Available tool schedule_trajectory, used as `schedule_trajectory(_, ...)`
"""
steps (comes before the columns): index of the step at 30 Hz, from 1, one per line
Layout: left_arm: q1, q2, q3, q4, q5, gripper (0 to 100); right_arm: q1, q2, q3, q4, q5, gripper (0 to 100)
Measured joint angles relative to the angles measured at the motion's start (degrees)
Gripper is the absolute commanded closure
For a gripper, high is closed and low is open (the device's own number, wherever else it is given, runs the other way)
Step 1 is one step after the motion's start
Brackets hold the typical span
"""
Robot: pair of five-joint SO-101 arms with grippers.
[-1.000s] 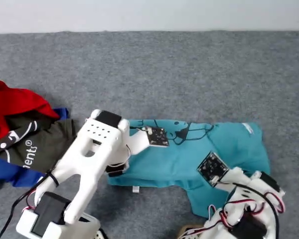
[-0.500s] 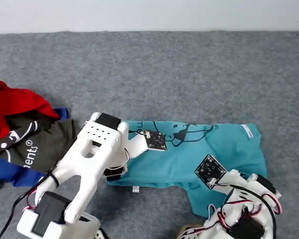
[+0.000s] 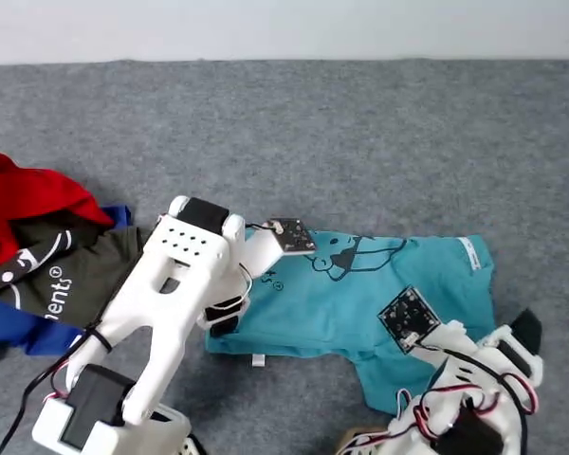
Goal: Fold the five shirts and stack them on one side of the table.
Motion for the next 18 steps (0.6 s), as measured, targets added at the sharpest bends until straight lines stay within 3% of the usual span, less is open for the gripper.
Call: schedule_trajectory(18,-8.09,0.0,-0.09,0.0,-0.7,91,0.0,-0.18,-1.14,0.0,-0.7,87.8)
